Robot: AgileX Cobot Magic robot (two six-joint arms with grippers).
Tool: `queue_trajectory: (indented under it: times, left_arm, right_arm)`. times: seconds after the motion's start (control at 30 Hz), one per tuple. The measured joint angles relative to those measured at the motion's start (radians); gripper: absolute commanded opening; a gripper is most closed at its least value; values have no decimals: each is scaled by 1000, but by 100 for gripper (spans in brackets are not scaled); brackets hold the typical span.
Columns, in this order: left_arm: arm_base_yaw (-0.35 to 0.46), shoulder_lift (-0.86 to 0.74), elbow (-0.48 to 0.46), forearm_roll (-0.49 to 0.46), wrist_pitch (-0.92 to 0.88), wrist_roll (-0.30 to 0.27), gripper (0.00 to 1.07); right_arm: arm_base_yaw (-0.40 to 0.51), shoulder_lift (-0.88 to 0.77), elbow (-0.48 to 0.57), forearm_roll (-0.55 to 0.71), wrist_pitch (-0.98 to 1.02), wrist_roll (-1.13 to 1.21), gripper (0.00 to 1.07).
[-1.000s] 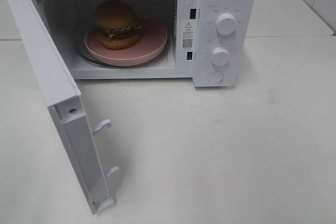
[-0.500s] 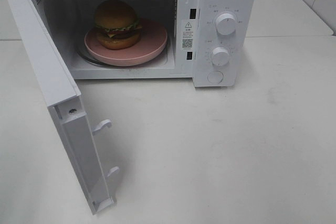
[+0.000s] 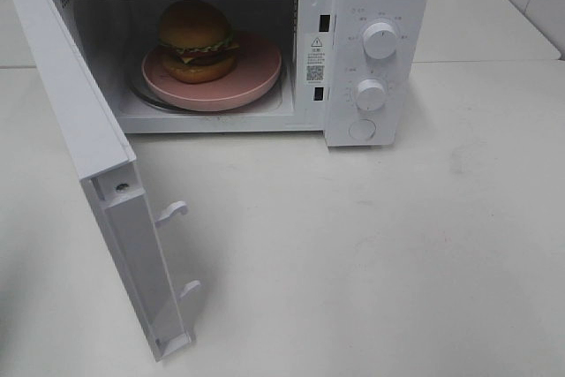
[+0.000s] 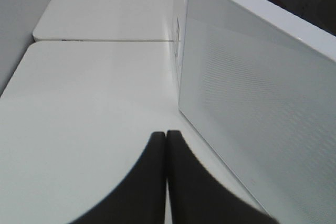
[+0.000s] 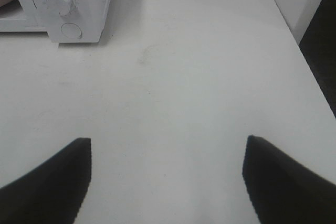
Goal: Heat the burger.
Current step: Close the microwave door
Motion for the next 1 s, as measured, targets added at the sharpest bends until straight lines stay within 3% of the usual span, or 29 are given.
queue_trajectory:
  times: [0.1,0.13,0.23,0.47,0.5,0.53,0.57,0.6,0.67,0.7,0.73,0.8,0.83,0.87,0.93,1.0]
  left_arm:
    - [0,45,46,0,-127,46,0]
    - [0,80,82,0,-228,85,0]
    - [0,129,130,0,-373,116,0]
    - [0,231,214,10,-641,114,0]
    - [0,247,224,20,-678,100,0]
    - [0,274,235,42,-730,50,0]
    - [0,274,235,42,-730,50,0]
    - [0,301,238,77,-764,-4,0]
    - [0,313,238,97,-774,-27,0]
    - [0,333,238,137,-790,-85,0]
    - [0,333,238,137,-790,-85,0]
    - [0,356,238,193,-796,-167,0]
    - [0,356,238,193,-796,-167,0]
    - [0,368,234,230,-796,-206,0]
    - [0,376,229,251,-796,-221,0]
    - [-2,402,212,308,-796,-274,0]
  right_arm:
    - [0,0,0,0,0,0,76]
    - [0,0,0,0,0,0,76]
    - [0,0,0,0,0,0,76]
    - [0,0,0,0,0,0,76]
    - [0,0,0,0,0,0,76]
    - [0,0,0,0,0,0,76]
    - [0,0,0,0,0,0,76]
    - [0,0,0,0,0,0,76]
    - [0,0,0,0,0,0,76]
    - [0,0,0,0,0,0,76]
    - [0,0,0,0,0,0,76]
    - [0,0,0,0,0,0,76]
    - [0,0,0,0,0,0,76]
    - [0,0,0,0,0,0,76]
    - [0,0,0,0,0,0,76]
    - [0,0,0,0,0,0,76]
